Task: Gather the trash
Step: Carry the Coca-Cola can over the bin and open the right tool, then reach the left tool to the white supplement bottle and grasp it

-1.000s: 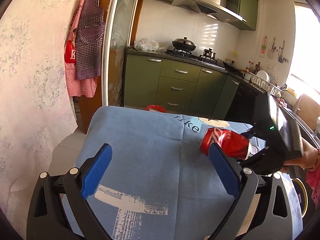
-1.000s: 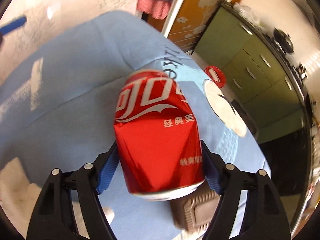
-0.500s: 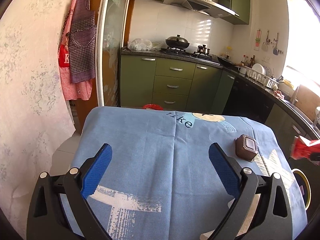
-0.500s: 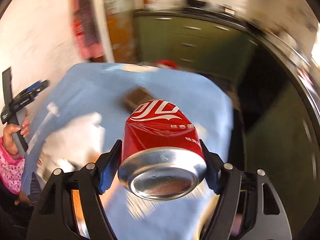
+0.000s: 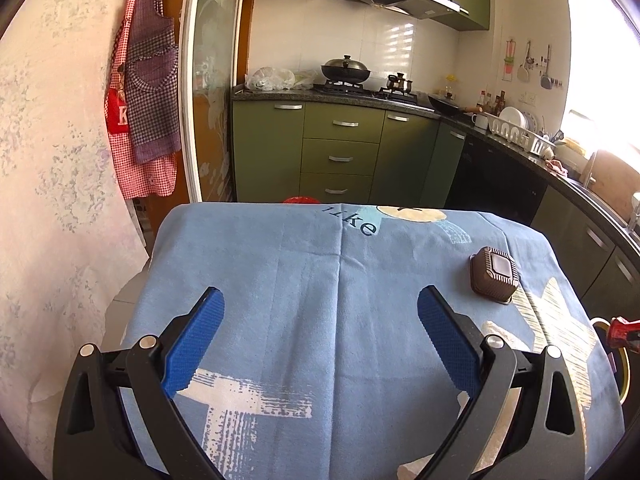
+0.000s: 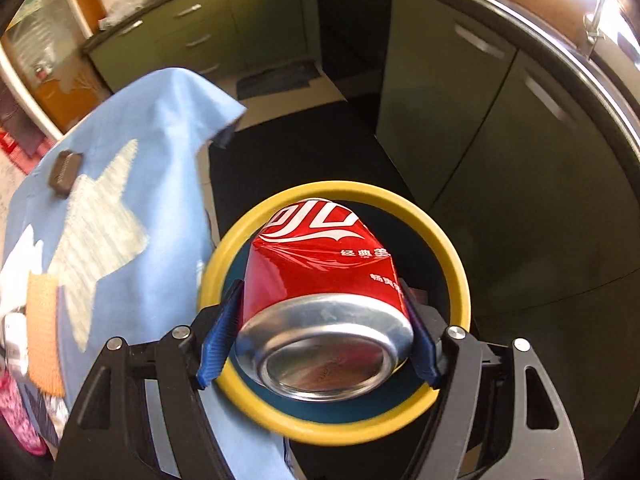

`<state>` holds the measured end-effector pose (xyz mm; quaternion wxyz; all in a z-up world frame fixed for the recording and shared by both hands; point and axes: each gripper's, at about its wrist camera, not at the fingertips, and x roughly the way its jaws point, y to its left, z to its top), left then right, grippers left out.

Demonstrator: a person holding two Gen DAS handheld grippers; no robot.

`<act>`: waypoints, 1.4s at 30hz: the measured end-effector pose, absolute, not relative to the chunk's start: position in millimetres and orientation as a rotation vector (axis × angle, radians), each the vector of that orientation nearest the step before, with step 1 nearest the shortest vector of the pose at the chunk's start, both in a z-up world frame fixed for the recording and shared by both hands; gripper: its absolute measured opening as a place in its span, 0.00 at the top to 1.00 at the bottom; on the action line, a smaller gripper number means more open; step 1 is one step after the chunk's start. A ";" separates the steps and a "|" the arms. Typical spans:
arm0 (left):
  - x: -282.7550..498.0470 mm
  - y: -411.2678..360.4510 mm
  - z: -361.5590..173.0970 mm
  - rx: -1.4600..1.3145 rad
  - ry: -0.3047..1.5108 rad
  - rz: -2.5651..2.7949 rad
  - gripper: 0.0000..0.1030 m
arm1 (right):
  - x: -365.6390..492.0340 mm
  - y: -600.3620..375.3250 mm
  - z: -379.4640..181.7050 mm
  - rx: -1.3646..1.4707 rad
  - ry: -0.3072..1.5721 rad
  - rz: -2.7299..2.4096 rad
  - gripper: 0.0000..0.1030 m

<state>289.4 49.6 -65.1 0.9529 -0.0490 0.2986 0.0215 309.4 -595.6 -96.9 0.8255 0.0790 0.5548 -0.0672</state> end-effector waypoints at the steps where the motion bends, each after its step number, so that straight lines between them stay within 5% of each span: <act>1: 289.4 49.2 -65.6 -0.098 0.608 0.042 0.07 | 318.7 -598.7 -104.9 0.176 1.205 -0.143 0.32; 22: 282.7 31.0 -59.7 -0.093 0.639 -0.037 0.07 | 190.6 -561.3 -82.9 0.359 0.958 -0.078 0.27; 38: 185.0 -9.2 -67.9 -0.050 0.852 -0.082 0.07 | 181.3 -515.9 -71.6 0.272 0.871 0.066 0.26; 42: 174.0 -19.9 -85.9 -0.040 0.921 -0.062 0.17 | 176.1 -517.9 -72.1 0.281 0.856 0.080 0.25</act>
